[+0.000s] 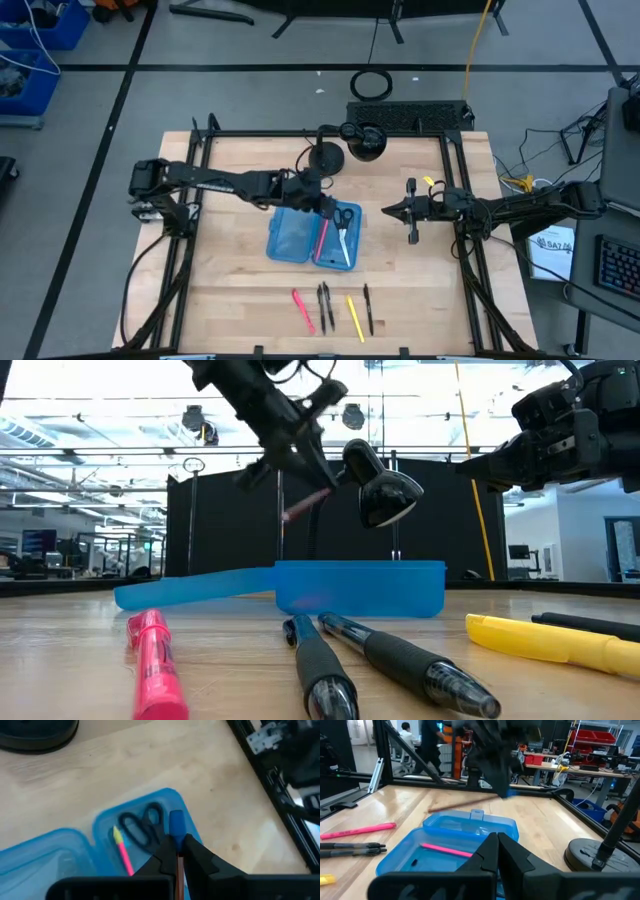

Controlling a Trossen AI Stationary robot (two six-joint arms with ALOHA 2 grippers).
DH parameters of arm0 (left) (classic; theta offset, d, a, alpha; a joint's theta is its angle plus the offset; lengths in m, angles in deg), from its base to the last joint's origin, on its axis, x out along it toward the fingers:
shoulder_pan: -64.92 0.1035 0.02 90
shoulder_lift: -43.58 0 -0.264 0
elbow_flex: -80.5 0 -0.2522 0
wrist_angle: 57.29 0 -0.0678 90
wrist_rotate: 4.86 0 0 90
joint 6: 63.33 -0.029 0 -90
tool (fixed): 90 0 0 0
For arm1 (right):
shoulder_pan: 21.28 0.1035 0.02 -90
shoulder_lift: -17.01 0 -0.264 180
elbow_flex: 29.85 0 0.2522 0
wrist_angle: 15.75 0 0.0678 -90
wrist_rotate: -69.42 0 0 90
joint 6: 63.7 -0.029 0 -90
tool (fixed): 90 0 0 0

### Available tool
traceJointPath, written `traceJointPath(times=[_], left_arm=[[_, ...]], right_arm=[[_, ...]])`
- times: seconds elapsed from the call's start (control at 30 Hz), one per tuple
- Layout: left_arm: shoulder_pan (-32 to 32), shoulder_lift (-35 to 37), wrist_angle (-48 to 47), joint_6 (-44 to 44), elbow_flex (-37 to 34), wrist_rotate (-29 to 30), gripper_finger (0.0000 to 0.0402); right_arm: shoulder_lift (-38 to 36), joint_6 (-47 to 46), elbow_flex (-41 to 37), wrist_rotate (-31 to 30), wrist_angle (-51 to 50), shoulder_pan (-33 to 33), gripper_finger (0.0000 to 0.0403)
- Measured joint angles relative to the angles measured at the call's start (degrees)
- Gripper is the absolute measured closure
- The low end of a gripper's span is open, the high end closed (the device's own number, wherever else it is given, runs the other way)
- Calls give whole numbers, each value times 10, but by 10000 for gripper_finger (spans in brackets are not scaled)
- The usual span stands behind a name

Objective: Pick & place school supplies into a supply box
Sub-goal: Put the brown pencil into the blue supply box

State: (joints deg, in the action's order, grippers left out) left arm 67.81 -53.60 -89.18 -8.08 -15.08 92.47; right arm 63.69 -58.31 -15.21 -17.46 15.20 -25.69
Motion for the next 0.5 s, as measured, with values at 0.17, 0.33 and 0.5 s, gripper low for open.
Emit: traceJointPath(times=[0.17, 0.33, 0.5], left_arm=[[19, -39, 22, 4, 0, -4, 386], [24, -81, 67, 28, 0, -19, 386], [23, -108, 85, 37, 0, -25, 385]], right_arm=[[0, 0, 0, 0, 4, 0, 403], [0, 3, 0, 0, 5, 0, 403], [0, 13, 0, 0, 4, 0, 403]])
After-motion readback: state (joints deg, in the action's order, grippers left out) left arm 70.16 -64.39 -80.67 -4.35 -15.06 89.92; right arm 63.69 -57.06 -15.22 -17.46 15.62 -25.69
